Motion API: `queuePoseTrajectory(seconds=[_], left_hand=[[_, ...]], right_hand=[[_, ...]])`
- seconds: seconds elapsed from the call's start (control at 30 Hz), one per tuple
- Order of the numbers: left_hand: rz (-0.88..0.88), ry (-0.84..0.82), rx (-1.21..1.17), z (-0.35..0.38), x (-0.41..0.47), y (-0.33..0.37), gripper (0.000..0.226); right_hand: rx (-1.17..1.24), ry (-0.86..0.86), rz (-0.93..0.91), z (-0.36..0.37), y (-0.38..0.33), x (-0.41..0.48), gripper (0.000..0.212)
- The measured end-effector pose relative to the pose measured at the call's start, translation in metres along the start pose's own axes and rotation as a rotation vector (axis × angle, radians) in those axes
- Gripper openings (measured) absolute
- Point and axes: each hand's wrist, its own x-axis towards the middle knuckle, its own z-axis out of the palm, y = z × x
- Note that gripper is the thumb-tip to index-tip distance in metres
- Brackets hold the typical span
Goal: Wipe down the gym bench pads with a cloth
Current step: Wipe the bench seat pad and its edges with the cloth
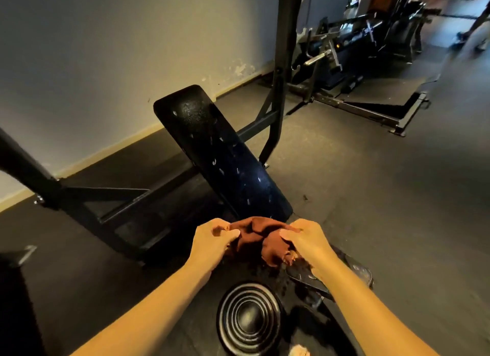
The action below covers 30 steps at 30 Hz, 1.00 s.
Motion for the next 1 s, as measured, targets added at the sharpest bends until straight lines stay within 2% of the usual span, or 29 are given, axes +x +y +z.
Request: queuePoseTrajectory(seconds=[0.07, 0.2, 0.37, 0.43, 0.5, 0.6, 0.63, 0.7, 0.77, 0.8, 0.87, 0.93, 1.0], left_hand=[[0.069, -0.03, 0.045, 0.039, -0.003, 0.009, 0.01], [0.17, -0.076, 0.103, 0.098, 0.0, 0.025, 0.005], [0.059, -0.112, -0.079, 0.133, 0.005, 0.051, 0.02], [0.04, -0.154, -0.058, 0.142, 0.01, 0.06, 0.016], [0.036, -0.244, 0.048, 0.143, 0.018, 0.07, 0.009], [0.084, -0.441, 0.15, 0.141, 0.03, 0.097, 0.008], [0.105, -0.509, 0.146, 0.14, 0.031, 0.108, 0.007], [0.117, -0.631, 0.087, 0.141, 0.034, 0.129, 0.006], [0.084, -0.675, 0.055, 0.148, 0.043, 0.146, 0.005], [0.061, -0.632, 0.074, 0.153, 0.052, 0.15, 0.009], [0.011, -0.521, 0.127, 0.162, 0.067, 0.144, 0.015], [-0.07, -0.432, -0.025, 0.173, 0.076, 0.128, 0.008], [-0.158, -0.469, -0.089, 0.187, 0.085, 0.107, 0.04]], right_hand=[[0.127, -0.039, -0.032, -0.002, 0.0, 0.005, 0.011], [0.262, -0.11, -0.056, -0.025, -0.004, 0.014, 0.028], [0.411, -0.338, -0.048, -0.068, 0.002, 0.025, 0.035], [0.401, -0.424, -0.084, -0.088, 0.009, 0.03, 0.04], [0.377, -0.398, -0.117, -0.112, 0.015, 0.039, 0.039], [0.356, -0.107, -0.157, -0.149, 0.028, 0.064, 0.026], [0.314, -0.089, -0.173, -0.158, 0.031, 0.071, 0.03], [0.263, -0.322, -0.146, -0.166, 0.034, 0.08, 0.049], [0.347, -0.561, -0.065, -0.164, 0.037, 0.085, 0.047], [0.412, -0.585, -0.06, -0.162, 0.039, 0.085, 0.042], [0.495, -0.467, -0.066, -0.159, 0.042, 0.084, 0.036], [0.541, -0.318, -0.068, -0.158, 0.045, 0.082, 0.037], [0.553, -0.174, -0.071, -0.156, 0.044, 0.082, 0.03]])
